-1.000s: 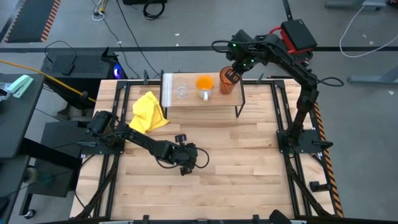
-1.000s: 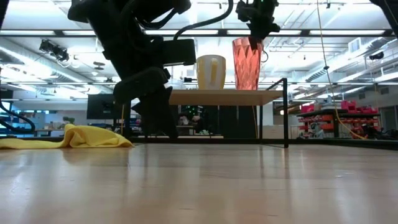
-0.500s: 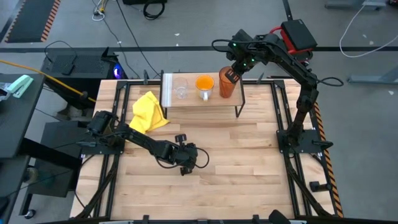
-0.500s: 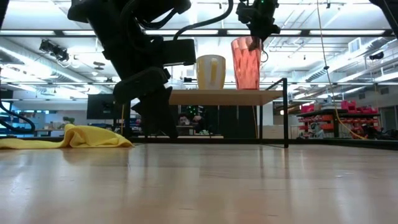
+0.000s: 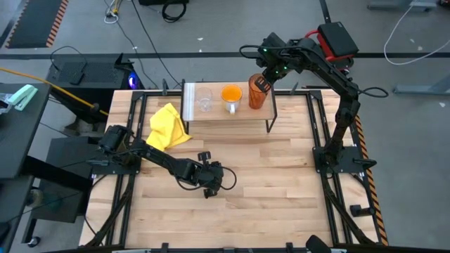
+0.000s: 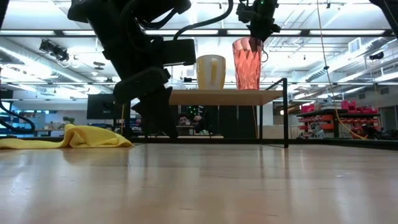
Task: Stack small to large cups/mugs on shelf
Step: Put the brown cup on the shelf, then return to Home Position
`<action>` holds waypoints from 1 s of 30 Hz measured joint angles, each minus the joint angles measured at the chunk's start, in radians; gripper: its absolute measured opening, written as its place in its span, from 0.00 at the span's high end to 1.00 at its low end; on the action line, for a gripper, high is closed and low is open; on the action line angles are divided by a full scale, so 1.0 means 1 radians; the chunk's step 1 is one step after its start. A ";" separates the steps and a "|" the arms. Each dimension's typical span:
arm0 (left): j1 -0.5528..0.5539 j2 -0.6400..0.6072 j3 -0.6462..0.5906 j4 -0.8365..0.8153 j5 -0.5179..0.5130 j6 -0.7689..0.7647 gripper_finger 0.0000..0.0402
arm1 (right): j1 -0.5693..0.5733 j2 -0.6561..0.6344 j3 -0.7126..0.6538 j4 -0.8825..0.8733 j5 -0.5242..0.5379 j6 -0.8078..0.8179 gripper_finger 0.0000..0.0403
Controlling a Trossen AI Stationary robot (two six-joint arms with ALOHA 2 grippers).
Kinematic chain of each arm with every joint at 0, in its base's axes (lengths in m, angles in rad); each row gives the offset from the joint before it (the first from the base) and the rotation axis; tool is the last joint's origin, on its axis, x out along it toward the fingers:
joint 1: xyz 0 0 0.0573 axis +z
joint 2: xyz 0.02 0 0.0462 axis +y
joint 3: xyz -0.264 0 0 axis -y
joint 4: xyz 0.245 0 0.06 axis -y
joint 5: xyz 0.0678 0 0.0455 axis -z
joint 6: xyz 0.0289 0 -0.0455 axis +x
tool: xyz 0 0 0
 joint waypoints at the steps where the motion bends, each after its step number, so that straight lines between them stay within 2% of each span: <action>1: 0.000 0.000 0.000 0.000 0.000 0.000 0.89 | 0.000 0.000 0.000 0.000 0.000 -0.007 0.86; 10: 0.000 0.000 0.000 0.000 0.000 -0.001 0.91 | 0.001 0.000 0.017 0.007 0.002 -0.024 0.86; 23: 0.000 0.000 0.000 0.001 0.000 -0.008 0.90 | 0.032 -0.002 0.153 -0.046 0.002 0.013 0.86; 30: 0.000 0.000 0.000 0.007 0.000 -0.008 0.92 | 0.084 -0.079 0.155 -0.045 0.000 0.096 0.86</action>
